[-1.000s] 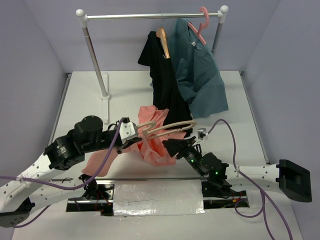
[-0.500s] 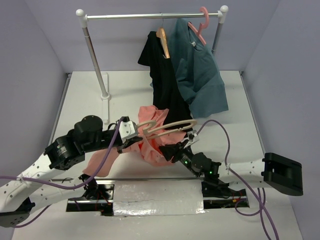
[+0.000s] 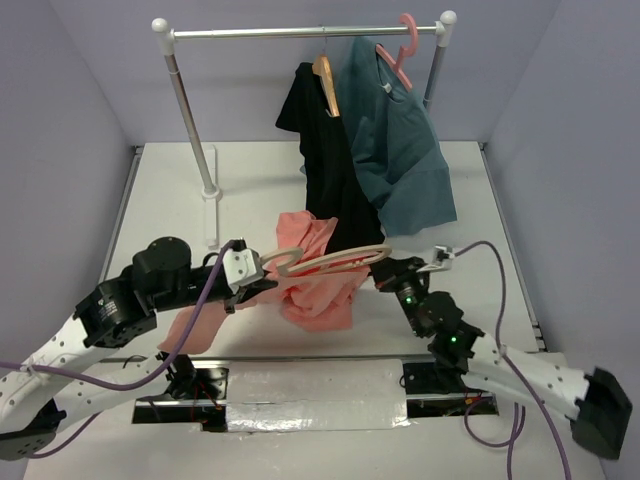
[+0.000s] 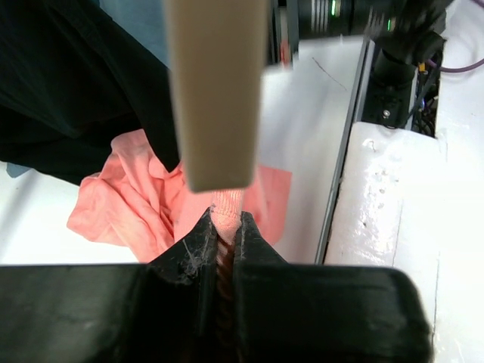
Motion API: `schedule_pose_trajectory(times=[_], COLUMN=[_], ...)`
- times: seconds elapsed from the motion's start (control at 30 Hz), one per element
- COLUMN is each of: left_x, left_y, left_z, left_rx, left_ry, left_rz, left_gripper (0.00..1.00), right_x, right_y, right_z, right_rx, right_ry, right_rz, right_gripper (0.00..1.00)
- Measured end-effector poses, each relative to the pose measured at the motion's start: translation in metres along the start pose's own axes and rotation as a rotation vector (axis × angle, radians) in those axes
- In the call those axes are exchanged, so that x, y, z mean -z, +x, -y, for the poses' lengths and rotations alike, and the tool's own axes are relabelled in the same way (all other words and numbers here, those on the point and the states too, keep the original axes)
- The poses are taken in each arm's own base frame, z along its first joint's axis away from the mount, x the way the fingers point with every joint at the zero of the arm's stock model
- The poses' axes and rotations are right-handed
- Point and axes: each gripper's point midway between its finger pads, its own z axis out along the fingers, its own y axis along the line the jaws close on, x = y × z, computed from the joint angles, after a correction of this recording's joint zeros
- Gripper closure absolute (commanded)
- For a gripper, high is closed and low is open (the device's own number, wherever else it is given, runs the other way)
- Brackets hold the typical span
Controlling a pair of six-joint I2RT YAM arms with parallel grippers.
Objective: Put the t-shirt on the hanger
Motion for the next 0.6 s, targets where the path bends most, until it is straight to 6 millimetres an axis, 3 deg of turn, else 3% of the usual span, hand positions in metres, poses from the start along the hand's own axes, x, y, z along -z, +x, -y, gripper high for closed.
schedule_pose_trajectory(times=[0.1,0.17,0.4,0.6], left_x=[0.001,0.001,-0.012,-0.041], left_y=[0.001,0.001,0.007,0.036], left_z=[0.002,0.002,-0.007,-0.014], left_rx=[0.001,0.001,0.008,0.012], left_ry=[0.009,0.010,-0.022,-0.015], left_rz=[-0.004,-0.002,-0.040,-0.172], left_gripper=[1.00,1.00,1.00,1.00], right_x=[0.007,0.013,0.024,0.032], right_y=[-0.042,-0.059,-0.090,-0.103], right_z=[-0.003,-0.008,-0.026,-0.040], right_rx=[-0.033,-0.028,0.106,0.202], right_ry=[-0.009,-0.017,0.018,0.020], right_rz=[0.092,0.111,0.082,0.029], right_gripper=[1.00,1.00,1.00,1.00])
